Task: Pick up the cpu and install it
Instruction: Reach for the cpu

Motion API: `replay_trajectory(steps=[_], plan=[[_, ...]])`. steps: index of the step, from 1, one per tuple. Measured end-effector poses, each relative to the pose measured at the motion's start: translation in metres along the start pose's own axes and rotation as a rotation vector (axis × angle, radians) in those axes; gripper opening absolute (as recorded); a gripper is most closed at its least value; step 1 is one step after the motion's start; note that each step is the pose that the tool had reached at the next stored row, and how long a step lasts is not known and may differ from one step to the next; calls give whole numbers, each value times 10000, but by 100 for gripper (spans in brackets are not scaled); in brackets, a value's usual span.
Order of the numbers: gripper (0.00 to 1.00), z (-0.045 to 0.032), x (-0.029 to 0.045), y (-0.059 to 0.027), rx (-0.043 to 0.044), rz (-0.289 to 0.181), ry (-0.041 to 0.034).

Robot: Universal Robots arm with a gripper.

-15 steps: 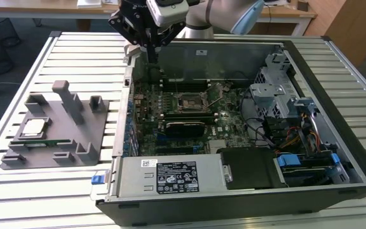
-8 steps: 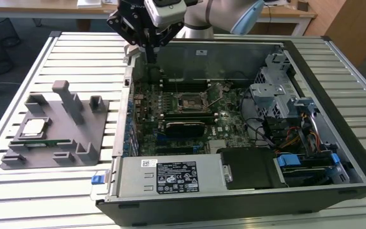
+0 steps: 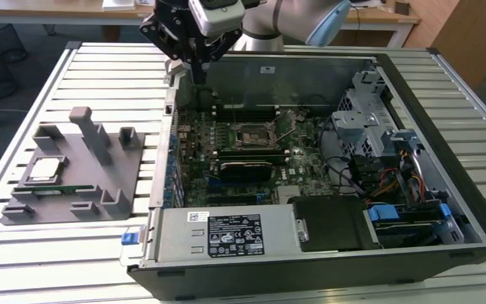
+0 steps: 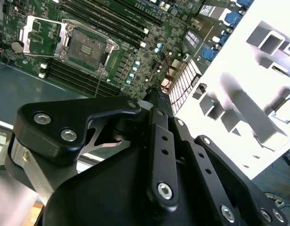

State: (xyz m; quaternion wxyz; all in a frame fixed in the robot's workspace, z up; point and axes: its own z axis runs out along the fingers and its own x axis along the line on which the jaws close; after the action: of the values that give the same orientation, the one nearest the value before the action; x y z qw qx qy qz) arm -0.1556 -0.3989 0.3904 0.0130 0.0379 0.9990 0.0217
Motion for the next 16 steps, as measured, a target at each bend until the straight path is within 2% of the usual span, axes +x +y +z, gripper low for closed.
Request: replay_trajectory(steps=[16], plan=[[11,4,57,-4,0,0,0]])
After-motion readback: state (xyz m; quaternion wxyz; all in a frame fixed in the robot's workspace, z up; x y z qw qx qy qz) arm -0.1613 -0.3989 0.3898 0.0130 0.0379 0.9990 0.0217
